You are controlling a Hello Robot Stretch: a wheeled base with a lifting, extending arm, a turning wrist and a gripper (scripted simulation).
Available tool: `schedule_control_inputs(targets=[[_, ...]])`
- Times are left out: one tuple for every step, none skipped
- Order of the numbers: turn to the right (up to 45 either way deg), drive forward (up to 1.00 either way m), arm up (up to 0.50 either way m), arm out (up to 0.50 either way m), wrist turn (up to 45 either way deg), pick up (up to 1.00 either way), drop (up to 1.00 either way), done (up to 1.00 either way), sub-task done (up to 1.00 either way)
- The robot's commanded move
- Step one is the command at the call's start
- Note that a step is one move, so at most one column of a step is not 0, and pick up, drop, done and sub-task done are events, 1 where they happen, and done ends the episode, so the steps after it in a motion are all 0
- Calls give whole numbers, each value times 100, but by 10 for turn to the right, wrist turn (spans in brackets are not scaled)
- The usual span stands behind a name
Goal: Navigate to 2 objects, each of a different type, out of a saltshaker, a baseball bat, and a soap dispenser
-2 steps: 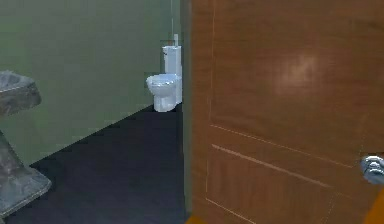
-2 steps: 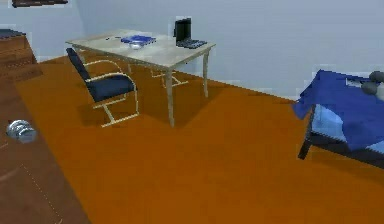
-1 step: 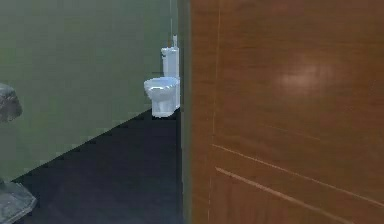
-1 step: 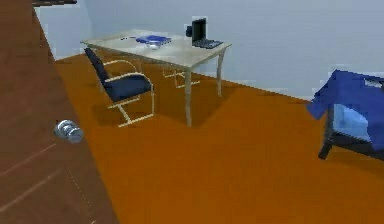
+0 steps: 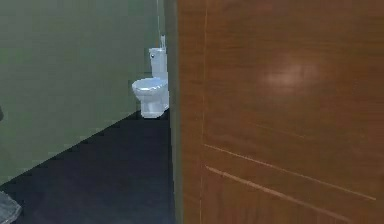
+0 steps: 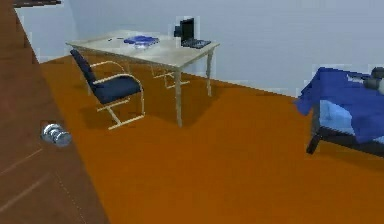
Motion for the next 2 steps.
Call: schedule_control_inputs(targets=[[0, 30, 0, 0, 0, 0, 0, 0, 0], [-450, 0, 0, 0, 0, 0, 0, 0, 0]])
